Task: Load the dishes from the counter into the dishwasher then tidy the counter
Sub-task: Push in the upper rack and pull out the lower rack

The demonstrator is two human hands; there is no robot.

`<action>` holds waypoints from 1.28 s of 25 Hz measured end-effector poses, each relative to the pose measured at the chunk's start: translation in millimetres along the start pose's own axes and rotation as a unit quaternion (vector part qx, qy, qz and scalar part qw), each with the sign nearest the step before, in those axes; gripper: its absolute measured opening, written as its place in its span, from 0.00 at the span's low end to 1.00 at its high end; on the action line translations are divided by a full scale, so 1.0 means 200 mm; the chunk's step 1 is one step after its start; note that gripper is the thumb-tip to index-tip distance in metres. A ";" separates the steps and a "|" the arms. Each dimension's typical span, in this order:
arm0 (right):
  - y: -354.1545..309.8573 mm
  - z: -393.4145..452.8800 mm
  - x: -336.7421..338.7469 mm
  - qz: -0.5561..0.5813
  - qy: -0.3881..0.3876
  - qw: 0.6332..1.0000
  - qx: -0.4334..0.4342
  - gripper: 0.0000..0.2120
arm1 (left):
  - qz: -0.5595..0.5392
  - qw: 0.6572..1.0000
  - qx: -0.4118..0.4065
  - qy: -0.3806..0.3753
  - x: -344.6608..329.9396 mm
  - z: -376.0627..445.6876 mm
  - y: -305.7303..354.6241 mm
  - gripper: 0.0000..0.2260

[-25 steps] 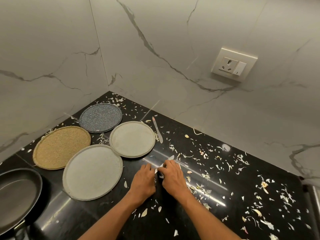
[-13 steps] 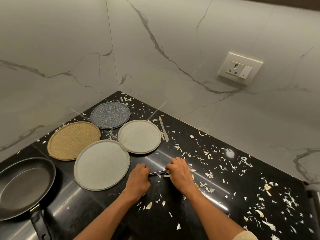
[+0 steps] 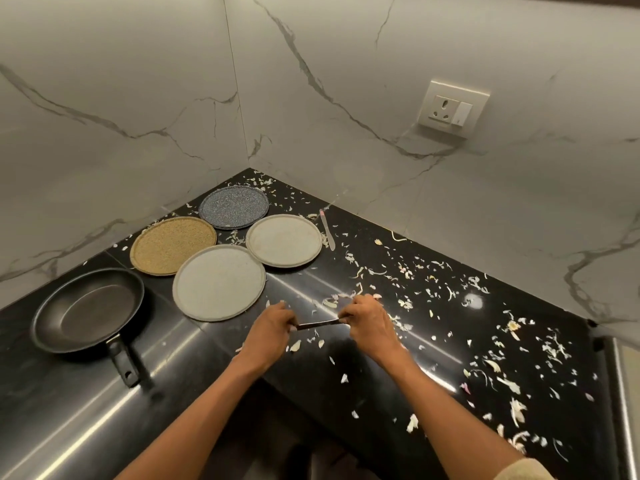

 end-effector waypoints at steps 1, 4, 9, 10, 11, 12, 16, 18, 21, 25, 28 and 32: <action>0.01 -0.07 0.02 0.018 -0.006 1.000 -0.005 0.06 | -0.017 1.000 0.011 -0.011 0.01 -0.06 0.04 0.08; 0.03 -0.32 0.06 0.070 -0.013 0.997 -0.015 0.06 | -0.057 0.996 0.042 -0.058 0.00 -0.27 0.14 0.09; 0.02 -0.77 0.04 0.090 -0.043 0.994 -0.051 0.06 | -0.038 0.991 0.045 -0.119 -0.05 -0.68 0.25 0.06; 0.00 -0.85 0.03 0.091 -0.047 0.993 -0.054 0.06 | -0.034 0.991 0.044 -0.124 -0.06 -0.75 0.26 0.05; -0.02 -0.92 0.03 0.092 -0.050 0.993 -0.058 0.06 | -0.030 0.991 0.043 -0.125 -0.07 -0.81 0.27 0.05; -0.04 -1.00 0.03 0.093 -0.052 0.992 -0.062 0.05 | -0.026 0.991 0.042 -0.128 -0.08 -0.88 0.29 0.05; -0.13 -1.32 0.05 0.085 -0.045 0.992 -0.085 0.06 | -0.025 0.989 0.015 -0.147 -0.12 -1.14 0.35 0.05; -0.17 -1.45 0.06 0.083 -0.031 0.991 -0.104 0.06 | -0.019 0.988 -0.007 -0.154 -0.14 -1.24 0.37 0.05; -0.25 -1.71 0.05 0.073 -0.011 0.989 -0.129 0.06 | -0.023 0.986 -0.047 -0.158 -0.16 -1.41 0.39 0.05; -0.36 -2.13 -0.03 0.051 0.013 0.984 -0.171 0.07 | -0.020 0.979 -0.110 -0.169 -0.23 -1.75 0.41 0.06; -0.42 -2.44 -0.11 0.042 0.037 0.979 -0.198 0.10 | -0.027 0.973 -0.129 -0.189 -0.31 -2.01 0.41 0.07; -0.52 -2.88 -0.18 0.037 0.048 0.966 -0.251 0.09 | -0.019 0.961 -0.173 -0.213 -0.40 -2.35 0.46 0.08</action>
Point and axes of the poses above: each hand's wrist, its own z-axis towards the middle knuckle, its own x-axis out of the back of the hand, y = z × x, the point moved 5 cm from there along z, towards the middle knuckle, and after that the axes turned 15 degrees about z, right-handed, at the moved point
